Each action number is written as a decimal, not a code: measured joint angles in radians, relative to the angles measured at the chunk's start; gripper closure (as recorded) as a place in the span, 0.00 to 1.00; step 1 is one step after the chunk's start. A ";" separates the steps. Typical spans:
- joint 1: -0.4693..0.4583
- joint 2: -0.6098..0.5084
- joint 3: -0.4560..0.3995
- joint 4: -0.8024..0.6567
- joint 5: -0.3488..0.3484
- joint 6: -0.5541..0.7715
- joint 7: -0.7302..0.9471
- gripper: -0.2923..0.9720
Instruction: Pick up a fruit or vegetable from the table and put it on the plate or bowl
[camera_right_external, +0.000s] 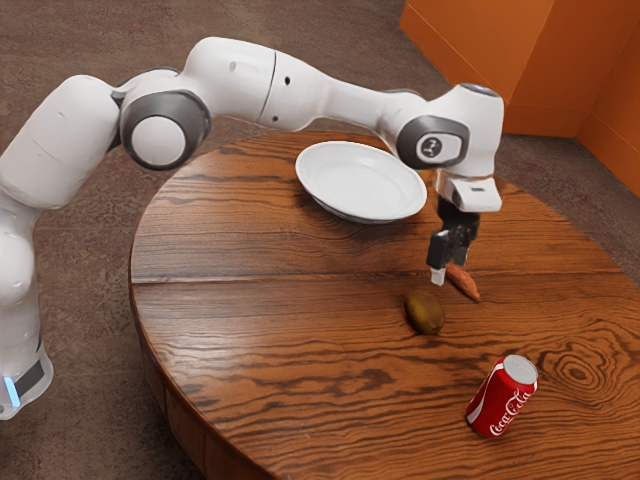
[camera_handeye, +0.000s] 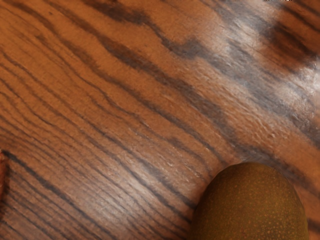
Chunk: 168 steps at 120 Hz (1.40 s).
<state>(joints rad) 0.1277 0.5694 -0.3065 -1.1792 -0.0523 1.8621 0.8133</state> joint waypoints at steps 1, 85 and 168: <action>-0.001 -0.001 0.000 0.000 0.000 0.000 0.008 0.24; -0.022 -0.013 -0.014 -0.099 -0.002 0.028 0.409 0.24; -0.056 -0.077 0.050 -0.261 -0.080 0.153 0.528 0.24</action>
<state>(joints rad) 0.0719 0.4927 -0.2561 -1.4406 -0.1325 2.0149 1.3416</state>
